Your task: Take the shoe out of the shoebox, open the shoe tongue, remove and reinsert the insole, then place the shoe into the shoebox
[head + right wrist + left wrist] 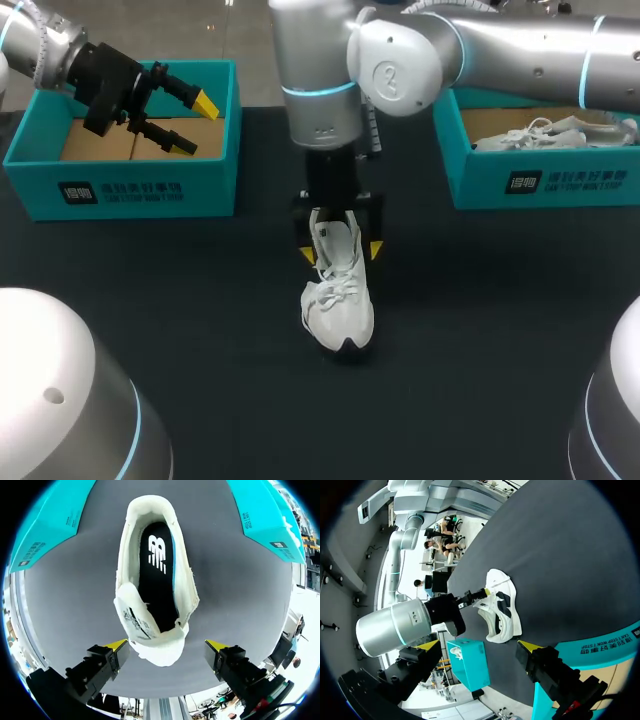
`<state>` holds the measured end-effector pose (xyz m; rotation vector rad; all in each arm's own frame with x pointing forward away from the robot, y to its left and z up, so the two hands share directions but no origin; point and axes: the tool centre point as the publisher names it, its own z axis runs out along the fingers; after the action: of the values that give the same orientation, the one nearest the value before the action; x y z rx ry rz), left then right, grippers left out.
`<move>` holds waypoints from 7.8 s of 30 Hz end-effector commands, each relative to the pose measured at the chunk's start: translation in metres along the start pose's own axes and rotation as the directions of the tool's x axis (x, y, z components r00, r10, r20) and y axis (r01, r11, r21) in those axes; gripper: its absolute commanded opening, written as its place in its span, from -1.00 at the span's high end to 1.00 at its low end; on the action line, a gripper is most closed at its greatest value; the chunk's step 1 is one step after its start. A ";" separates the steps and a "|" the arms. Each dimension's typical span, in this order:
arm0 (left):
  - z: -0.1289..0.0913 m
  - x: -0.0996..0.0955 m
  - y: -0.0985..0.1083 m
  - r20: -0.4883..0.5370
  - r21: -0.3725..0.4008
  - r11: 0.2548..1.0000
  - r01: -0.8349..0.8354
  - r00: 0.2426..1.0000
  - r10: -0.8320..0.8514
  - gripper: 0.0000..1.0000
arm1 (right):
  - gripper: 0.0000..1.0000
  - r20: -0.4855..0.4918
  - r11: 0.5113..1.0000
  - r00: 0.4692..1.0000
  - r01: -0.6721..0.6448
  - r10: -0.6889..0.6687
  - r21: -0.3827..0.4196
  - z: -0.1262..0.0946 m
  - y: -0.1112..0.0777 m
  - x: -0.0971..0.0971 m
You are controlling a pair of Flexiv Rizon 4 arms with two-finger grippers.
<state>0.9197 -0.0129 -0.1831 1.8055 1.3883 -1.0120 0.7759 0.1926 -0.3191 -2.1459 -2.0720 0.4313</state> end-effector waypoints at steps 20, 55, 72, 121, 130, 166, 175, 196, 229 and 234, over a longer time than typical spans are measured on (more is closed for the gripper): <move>-0.001 0.000 0.000 -0.003 0.001 1.000 0.000 1.000 0.000 -1.00 | 1.00 -0.029 1.000 1.000 0.004 -0.005 -0.031 -0.027 -0.046 -0.006; -0.001 0.000 0.000 -0.003 0.001 1.000 0.000 1.000 0.000 -1.00 | 1.00 -0.022 0.994 0.999 -0.048 0.046 -0.101 0.008 0.041 -0.004; -0.001 0.000 0.000 -0.003 0.001 1.000 0.000 1.000 0.000 -1.00 | 1.00 -0.048 0.986 0.999 -0.006 -0.002 -0.169 -0.018 0.029 0.011; -0.001 0.000 0.000 -0.003 0.001 1.000 0.000 1.000 0.000 -1.00 | 1.00 0.042 0.917 0.983 0.184 -0.181 -0.353 -0.042 0.044 0.003; -0.001 0.000 0.000 -0.003 0.001 1.000 0.000 1.000 0.000 -1.00 | 1.00 0.042 0.917 0.983 0.184 -0.181 -0.353 -0.042 0.044 0.003; -0.001 0.000 0.000 -0.003 0.001 1.000 0.000 1.000 0.000 -1.00 | 1.00 0.600 0.362 0.372 0.921 -0.709 -0.143 -0.081 0.100 -0.007; -0.001 0.000 0.000 -0.003 0.001 1.000 0.000 1.000 0.000 -1.00 | 1.00 0.593 0.342 0.365 0.927 -0.717 -0.156 -0.081 0.101 -0.007; -0.001 0.000 0.000 -0.003 0.001 1.000 0.000 1.000 0.000 -1.00 | 0.18 0.602 0.012 0.026 1.000 -0.798 -0.027 -0.083 0.131 0.004; -0.001 0.000 0.000 -0.003 0.001 1.000 0.000 1.000 0.000 -1.00 | 0.04 0.516 -0.096 -0.134 0.990 -0.846 0.100 -0.015 0.187 0.004; -0.001 0.000 0.000 -0.003 0.001 1.000 0.000 1.000 0.000 -1.00 | 0.04 0.489 -0.098 -0.137 0.990 -0.862 0.104 -0.002 0.191 0.005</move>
<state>0.9197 -0.0129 -0.1831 1.8055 1.3883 -1.0120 0.9546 0.1853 -0.3635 0.2132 -3.3518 0.2891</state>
